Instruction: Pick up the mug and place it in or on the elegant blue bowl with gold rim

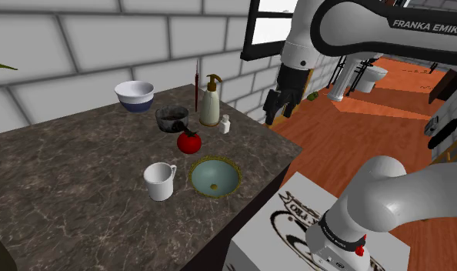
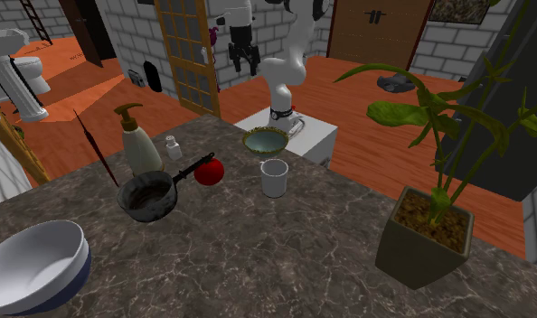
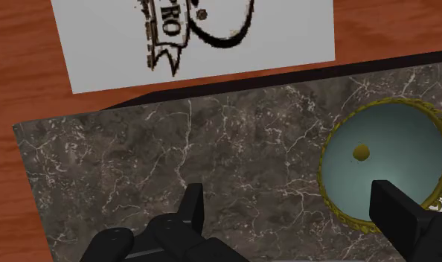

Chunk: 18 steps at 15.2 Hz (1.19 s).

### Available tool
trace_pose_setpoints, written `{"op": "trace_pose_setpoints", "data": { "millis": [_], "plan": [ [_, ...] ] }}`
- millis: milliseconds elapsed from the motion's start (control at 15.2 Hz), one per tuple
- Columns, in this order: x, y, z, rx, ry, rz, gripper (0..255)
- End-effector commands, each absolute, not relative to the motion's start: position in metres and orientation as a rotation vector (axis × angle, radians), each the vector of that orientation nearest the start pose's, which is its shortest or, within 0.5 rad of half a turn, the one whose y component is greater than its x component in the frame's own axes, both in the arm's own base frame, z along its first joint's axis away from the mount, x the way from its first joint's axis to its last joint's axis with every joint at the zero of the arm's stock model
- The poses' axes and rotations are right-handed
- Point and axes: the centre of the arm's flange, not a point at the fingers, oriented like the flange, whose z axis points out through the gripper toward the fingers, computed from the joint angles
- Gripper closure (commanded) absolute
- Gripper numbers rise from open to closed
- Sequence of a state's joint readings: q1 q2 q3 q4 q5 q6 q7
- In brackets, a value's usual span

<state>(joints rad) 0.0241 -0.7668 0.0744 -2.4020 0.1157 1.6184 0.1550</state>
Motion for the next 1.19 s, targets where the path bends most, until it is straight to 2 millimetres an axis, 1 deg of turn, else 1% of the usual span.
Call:
{"op": "trace_pose_setpoints", "data": {
  "millis": [0, 1122],
  "plan": [
    [0.312, 0.048, 0.566, -3.077, 0.130, 0.039, 0],
    [0.411, 0.241, 0.481, -3.143, 0.130, 0.033, 0]
  ]
}}
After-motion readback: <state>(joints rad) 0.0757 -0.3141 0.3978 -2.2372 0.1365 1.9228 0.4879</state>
